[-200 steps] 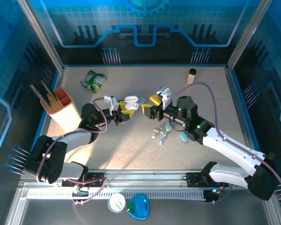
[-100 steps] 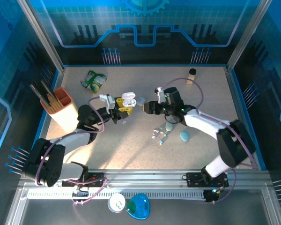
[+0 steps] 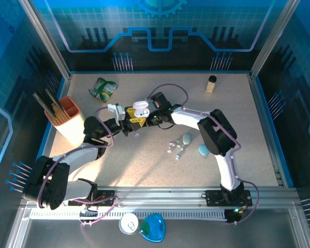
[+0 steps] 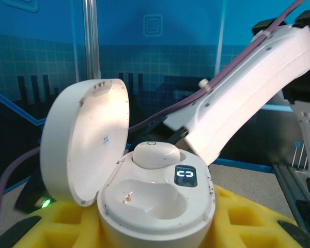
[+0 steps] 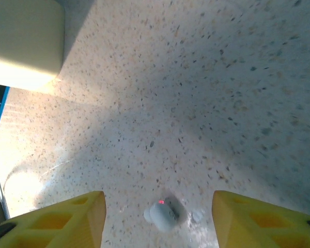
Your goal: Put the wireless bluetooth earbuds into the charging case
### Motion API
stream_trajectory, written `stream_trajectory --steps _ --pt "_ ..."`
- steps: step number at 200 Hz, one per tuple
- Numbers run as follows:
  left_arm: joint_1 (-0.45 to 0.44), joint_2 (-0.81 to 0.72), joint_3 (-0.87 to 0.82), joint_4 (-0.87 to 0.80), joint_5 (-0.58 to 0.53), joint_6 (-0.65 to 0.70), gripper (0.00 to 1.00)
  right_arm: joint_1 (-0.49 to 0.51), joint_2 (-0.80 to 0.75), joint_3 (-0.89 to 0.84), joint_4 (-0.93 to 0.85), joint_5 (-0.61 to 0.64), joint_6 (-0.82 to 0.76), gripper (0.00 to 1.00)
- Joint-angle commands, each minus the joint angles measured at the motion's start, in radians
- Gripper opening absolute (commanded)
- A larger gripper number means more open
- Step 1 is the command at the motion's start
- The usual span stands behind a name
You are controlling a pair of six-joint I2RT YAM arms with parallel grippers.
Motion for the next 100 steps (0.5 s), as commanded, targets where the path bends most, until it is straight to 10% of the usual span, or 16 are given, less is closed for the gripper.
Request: stream_trajectory --steps 1,100 --pt "0.004 -0.036 0.018 0.024 0.003 -0.012 0.34 0.028 0.083 0.109 -0.120 -0.076 -0.046 0.57" --pt "0.005 -0.091 -0.009 -0.067 -0.013 0.036 0.34 0.076 0.206 0.260 -0.332 -0.126 -0.219 0.52"
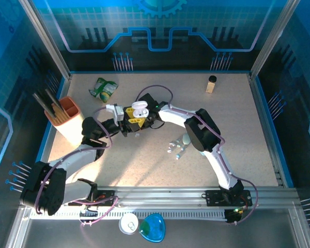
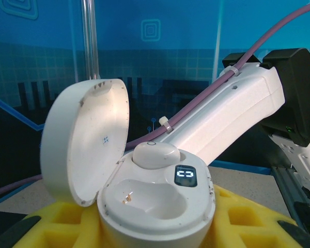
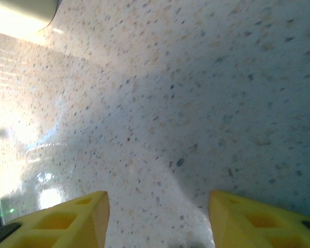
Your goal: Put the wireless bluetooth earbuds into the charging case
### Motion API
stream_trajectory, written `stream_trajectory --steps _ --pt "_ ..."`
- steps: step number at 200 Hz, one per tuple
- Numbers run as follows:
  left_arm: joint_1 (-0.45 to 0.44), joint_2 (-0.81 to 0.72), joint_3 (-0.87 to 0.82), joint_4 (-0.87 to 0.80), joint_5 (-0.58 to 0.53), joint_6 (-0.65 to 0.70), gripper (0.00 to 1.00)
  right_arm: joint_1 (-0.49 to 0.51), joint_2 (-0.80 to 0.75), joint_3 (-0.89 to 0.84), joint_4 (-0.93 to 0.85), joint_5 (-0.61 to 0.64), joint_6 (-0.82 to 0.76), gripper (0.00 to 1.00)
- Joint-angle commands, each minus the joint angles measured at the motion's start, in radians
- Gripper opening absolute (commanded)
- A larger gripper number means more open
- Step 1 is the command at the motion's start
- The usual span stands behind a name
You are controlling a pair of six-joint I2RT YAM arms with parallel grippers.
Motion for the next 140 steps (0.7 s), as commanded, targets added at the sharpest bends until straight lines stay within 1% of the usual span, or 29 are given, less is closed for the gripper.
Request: stream_trajectory --steps 1,22,26,50,86,130,140 --pt "0.004 -0.031 -0.010 -0.014 -0.012 0.031 0.34 0.022 -0.002 -0.032 -0.083 -0.039 -0.041 0.52" --pt "0.005 -0.043 -0.012 -0.031 -0.015 0.039 0.34 0.021 -0.031 -0.092 -0.069 -0.033 -0.040 0.49" --pt "0.004 -0.046 -0.012 -0.034 -0.016 0.040 0.34 0.021 -0.061 -0.103 -0.065 -0.033 -0.040 0.49" --pt "0.004 -0.055 -0.020 -0.049 -0.017 0.054 0.34 0.020 -0.108 -0.169 -0.040 -0.024 -0.030 0.47" --pt "0.004 -0.060 -0.029 -0.060 -0.023 0.067 0.34 0.021 -0.159 -0.256 -0.007 -0.015 -0.012 0.47" --pt "0.005 -0.062 -0.034 -0.059 -0.032 0.078 0.34 0.026 -0.216 -0.349 0.083 -0.077 0.036 0.46" --pt "0.005 -0.062 -0.036 -0.056 -0.044 0.081 0.34 0.027 -0.228 -0.359 0.097 -0.074 0.039 0.46"
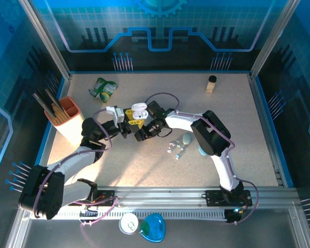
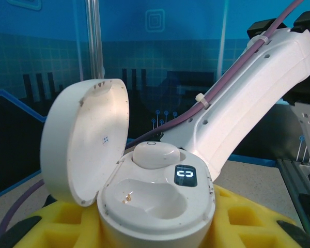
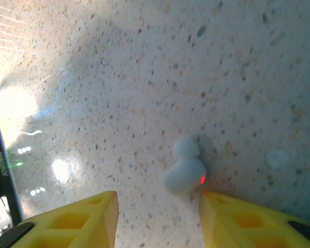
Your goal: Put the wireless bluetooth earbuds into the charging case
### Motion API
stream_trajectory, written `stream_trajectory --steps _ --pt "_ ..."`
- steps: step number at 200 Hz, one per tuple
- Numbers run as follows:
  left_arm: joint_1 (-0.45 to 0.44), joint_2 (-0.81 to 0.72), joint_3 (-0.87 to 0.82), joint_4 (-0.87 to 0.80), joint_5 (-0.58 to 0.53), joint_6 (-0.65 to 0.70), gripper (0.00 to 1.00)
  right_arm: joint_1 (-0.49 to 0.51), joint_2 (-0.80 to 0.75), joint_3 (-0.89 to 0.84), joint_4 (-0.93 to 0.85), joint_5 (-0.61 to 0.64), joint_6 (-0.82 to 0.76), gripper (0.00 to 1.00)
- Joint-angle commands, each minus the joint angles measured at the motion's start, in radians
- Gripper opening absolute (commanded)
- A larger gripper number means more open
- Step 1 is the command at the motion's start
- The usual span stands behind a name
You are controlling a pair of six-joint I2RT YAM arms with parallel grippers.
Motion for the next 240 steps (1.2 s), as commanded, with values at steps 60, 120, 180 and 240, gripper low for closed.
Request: stream_trajectory --steps 60,120,180,240 --pt "0.008 -0.038 -0.008 0.012 -0.030 0.017 0.34 -0.005 -0.005 0.043 0.051 0.063 0.046 0.48" --pt "0.008 -0.041 -0.002 0.004 -0.033 0.018 0.34 0.015 0.179 0.258 -0.023 -0.006 0.044 0.48" --pt "0.008 -0.062 0.007 -0.031 -0.038 0.041 0.34 0.022 0.183 0.266 -0.110 -0.081 -0.022 0.46" --pt "0.008 -0.062 0.001 -0.017 -0.040 0.025 0.34 0.026 0.060 0.116 -0.132 -0.056 -0.086 0.46"
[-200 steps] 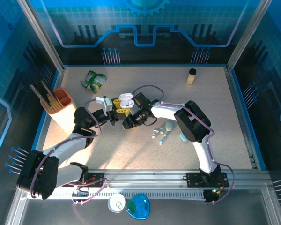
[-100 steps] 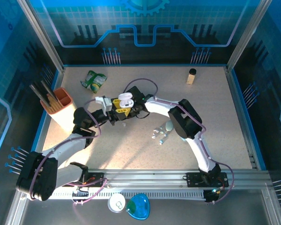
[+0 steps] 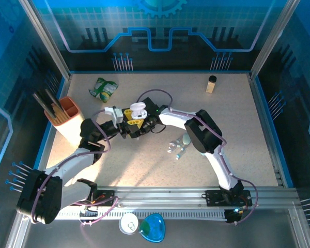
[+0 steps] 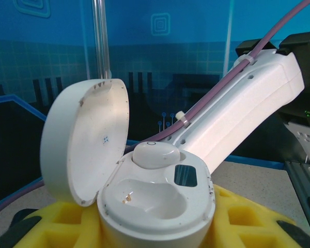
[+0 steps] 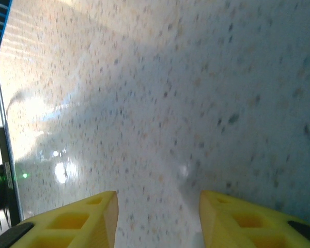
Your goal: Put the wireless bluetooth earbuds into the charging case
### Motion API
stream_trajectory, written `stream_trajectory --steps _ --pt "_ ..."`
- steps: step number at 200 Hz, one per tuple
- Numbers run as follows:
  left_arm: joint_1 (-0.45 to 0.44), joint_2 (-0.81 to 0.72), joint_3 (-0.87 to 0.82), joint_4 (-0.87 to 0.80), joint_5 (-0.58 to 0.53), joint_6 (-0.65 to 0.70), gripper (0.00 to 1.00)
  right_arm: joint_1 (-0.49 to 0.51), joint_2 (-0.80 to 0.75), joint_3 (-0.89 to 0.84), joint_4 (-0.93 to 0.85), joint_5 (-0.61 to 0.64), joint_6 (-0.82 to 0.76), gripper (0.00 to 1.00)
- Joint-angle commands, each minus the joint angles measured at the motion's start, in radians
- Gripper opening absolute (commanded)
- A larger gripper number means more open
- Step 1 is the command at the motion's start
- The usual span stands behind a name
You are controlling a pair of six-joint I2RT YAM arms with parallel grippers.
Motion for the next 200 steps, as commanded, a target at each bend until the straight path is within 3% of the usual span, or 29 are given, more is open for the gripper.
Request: stream_trajectory --steps 1,149,200 --pt "0.008 -0.017 0.006 0.017 -0.012 0.007 0.34 0.014 -0.066 -0.084 -0.074 -0.011 -0.021 0.46" --pt "0.010 -0.059 -0.019 -0.003 -0.049 0.025 0.34 0.008 -0.238 -0.364 0.015 0.073 0.030 0.44" --pt "0.020 -0.092 -0.025 -0.092 -0.167 0.093 0.34 -0.006 -0.290 -0.375 0.132 0.210 0.109 0.53"
